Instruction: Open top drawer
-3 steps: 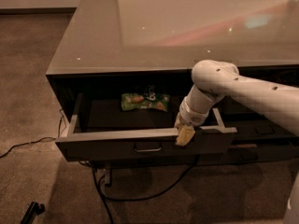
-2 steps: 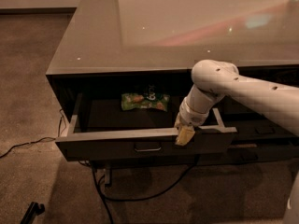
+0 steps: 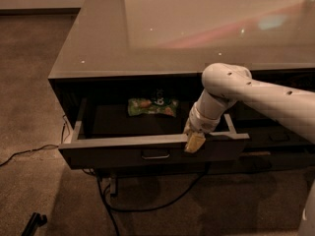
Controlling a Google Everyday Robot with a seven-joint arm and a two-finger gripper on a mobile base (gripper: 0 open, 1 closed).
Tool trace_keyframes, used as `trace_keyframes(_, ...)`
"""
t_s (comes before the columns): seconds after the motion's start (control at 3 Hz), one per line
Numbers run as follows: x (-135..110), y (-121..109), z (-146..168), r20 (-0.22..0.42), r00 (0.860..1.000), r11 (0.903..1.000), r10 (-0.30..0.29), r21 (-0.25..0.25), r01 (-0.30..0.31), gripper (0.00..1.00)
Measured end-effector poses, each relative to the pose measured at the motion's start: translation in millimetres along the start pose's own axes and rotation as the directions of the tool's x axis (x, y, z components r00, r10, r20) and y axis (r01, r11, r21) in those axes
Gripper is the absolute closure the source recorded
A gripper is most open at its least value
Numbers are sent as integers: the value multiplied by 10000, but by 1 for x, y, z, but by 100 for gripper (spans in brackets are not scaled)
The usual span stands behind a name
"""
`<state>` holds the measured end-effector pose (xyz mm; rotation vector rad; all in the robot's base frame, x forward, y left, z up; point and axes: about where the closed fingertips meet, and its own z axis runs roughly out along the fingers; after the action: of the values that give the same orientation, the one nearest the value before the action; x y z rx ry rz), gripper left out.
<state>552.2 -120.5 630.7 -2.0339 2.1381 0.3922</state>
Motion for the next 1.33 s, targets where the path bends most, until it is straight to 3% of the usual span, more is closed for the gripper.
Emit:
trace_keyframes(0.33,0,0,0,0,10000,10000,0,0,0,0)
trace_keyframes(0.67,-3,4,-1,143,9997,9997,-207,101,206,0)
trace_keyframes(1.33,-7,41,-6,1520,9825,9942,-1076,227,1053,0)
